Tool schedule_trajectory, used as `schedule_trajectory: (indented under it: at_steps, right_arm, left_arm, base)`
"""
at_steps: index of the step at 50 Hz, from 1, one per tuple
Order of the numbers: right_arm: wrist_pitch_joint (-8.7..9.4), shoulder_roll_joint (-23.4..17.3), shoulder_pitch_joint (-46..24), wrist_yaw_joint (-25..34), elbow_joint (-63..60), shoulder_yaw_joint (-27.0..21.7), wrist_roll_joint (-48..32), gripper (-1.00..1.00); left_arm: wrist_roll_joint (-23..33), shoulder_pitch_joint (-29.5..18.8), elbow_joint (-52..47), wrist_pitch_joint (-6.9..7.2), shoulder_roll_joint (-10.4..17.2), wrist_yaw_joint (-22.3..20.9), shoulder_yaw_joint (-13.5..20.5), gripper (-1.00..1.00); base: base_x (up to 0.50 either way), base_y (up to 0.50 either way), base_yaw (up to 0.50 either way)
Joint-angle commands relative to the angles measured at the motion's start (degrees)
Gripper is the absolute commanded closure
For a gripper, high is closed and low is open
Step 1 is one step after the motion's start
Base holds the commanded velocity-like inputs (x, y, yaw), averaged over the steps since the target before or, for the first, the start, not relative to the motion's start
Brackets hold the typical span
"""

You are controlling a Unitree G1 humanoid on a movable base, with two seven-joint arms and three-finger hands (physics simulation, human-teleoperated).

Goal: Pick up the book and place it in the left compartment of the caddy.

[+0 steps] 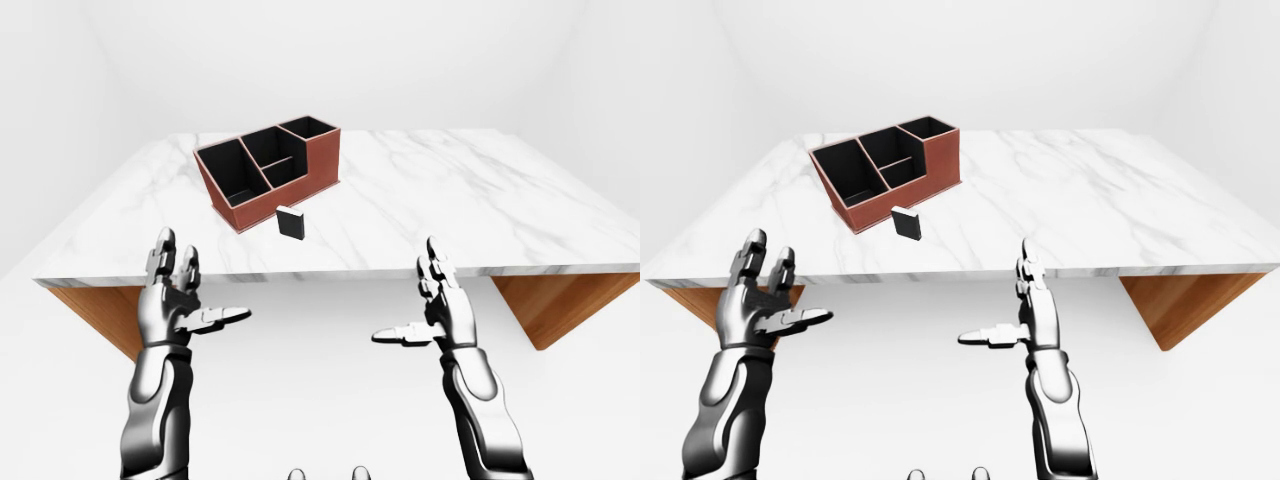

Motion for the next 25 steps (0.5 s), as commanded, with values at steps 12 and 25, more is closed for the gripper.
schedule_trajectory:
  at_steps: [12, 25]
  right_arm:
    - [0.0, -0.02, 11.03, -0.73, -31.87, 5.64, -6.74, -1.0]
    - [0.0, -0.58, 11.74, -0.87, -31.9, 6.24, -8.56, -1.0]
  left_arm:
    - [-2.24, 1.37, -4.73, 0.0, 0.18, -0.27, 2.76, -1.0]
    - [-2.65, 1.85, -5.86, 0.0, -0.07, -0.56, 3.32, -1.0]
  base:
    - [0.0, 0.0, 0.0]
    - [0.0, 0.0, 0.0]
